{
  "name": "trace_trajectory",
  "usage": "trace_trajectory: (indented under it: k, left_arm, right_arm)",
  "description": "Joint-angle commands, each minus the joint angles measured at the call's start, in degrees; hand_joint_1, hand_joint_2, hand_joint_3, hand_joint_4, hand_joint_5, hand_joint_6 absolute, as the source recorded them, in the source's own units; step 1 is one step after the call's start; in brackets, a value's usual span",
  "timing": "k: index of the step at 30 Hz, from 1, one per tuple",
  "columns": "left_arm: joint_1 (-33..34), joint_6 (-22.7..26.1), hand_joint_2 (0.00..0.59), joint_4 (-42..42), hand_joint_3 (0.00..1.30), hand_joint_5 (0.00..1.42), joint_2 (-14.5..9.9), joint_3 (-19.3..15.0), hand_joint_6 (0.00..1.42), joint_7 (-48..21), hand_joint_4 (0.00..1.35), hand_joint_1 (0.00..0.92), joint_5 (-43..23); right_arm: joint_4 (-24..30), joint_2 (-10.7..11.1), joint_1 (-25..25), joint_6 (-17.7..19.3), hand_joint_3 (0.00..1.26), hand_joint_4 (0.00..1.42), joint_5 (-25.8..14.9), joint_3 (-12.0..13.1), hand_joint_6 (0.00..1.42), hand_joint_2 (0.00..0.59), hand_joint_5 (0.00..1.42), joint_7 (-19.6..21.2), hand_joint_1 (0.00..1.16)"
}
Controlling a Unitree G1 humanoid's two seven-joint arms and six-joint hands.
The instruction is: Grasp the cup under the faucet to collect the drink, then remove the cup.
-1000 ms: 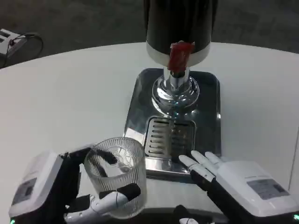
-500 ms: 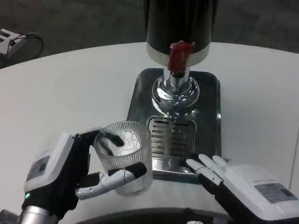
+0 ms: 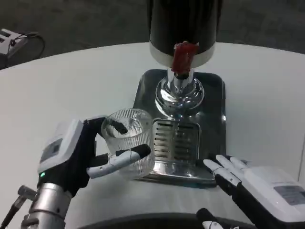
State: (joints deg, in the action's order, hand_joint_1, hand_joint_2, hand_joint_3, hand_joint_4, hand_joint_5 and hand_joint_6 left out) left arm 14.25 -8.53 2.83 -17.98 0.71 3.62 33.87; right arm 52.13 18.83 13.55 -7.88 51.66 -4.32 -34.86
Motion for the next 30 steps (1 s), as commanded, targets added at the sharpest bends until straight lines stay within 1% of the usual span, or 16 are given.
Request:
trace_trajectory:
  k: [1, 3, 7, 11, 14, 18, 23, 24, 27, 29, 30]
  left_arm:
    - [5.0, 0.3, 0.128, 4.3, 1.08, 1.38, -0.3, 1.2, 1.42, 2.3, 1.15, 0.367, 0.2]
    - [7.8, 0.5, 0.128, 6.9, 1.08, 1.38, -0.3, 2.0, 1.42, 2.8, 1.15, 0.367, 0.5]
    - [13.8, 1.0, 0.128, 12.5, 1.08, 1.38, 0.2, 4.5, 1.42, 3.8, 1.15, 0.367, 1.0]
    - [20.4, 2.0, 0.128, 19.6, 1.08, 1.38, 1.0, 7.5, 1.42, 5.2, 1.15, 0.367, 1.8]
    - [24.5, 2.4, 0.128, 24.4, 1.08, 1.38, 1.7, 9.7, 1.42, 6.1, 1.15, 0.367, 2.8]
    - [28.2, 3.2, 0.128, 28.4, 1.08, 1.38, 2.1, 12.7, 1.42, 7.0, 1.15, 0.367, 4.4]
    - [30.8, 2.5, 0.127, 31.2, 1.08, 1.38, 1.7, 15.5, 1.42, 7.9, 1.15, 0.367, 5.7]
    - [31.2, 2.2, 0.127, 31.7, 1.07, 1.36, 1.6, 16.1, 1.42, 7.8, 1.14, 0.367, 5.9]
    - [31.9, 1.7, 0.078, 32.6, 1.01, 1.28, 1.1, 17.1, 1.4, 7.7, 1.04, 0.353, 5.8]
    - [32.0, 1.6, 0.05, 32.7, 0.93, 1.19, 0.8, 17.5, 1.38, 7.7, 0.94, 0.316, 5.9]
    - [31.9, 1.4, 0.046, 32.7, 0.89, 1.13, 0.3, 17.6, 1.34, 7.3, 0.86, 0.28, 5.8]
  right_arm:
    - [0.1, 0.3, 0.2, 0.2, 0.08, 0.0, -0.6, 0.3, 0.0, 0.478, 0.0, -0.2, 0.33]
    - [0.1, 0.3, 0.2, 0.2, 0.08, 0.0, -0.7, 0.4, 0.0, 0.478, 0.0, -0.2, 0.33]
    - [2.9, 0.2, 4.6, 0.6, 0.08, 0.0, -1.3, 2.9, 0.0, 0.478, 0.0, 0.6, 0.33]
    - [3.8, 0.3, 6.7, 1.1, 0.08, 0.0, -2.8, 5.0, 0.0, 0.478, 0.0, 0.9, 0.33]
    - [4.0, 0.2, 7.4, 1.4, 0.08, 0.0, -3.6, 6.0, 0.0, 0.478, 0.0, 1.3, 0.33]
    - [3.7, 0.4, 7.9, 1.6, 0.08, 0.0, -4.9, 7.5, 0.0, 0.478, 0.0, 1.8, 0.33]
    - [3.3, 0.8, 7.7, 1.7, 0.08, 0.0, -5.7, 8.4, 0.0, 0.478, 0.0, 1.8, 0.33]
    - [3.2, 0.8, 7.6, 1.7, 0.08, 0.0, -5.7, 8.4, 0.0, 0.478, 0.0, 1.9, 0.33]
    - [3.0, 0.9, 7.0, 1.6, 0.08, 0.0, -5.8, 8.2, 0.0, 0.478, 0.0, 1.9, 0.33]
    - [2.8, 1.0, 6.6, 1.6, 0.08, 0.0, -6.0, 8.1, 0.0, 0.478, 0.0, 2.0, 0.33]
    - [2.6, 0.9, 6.3, 1.6, 0.08, 0.0, -6.1, 7.9, 0.0, 0.478, 0.0, 2.1, 0.33]
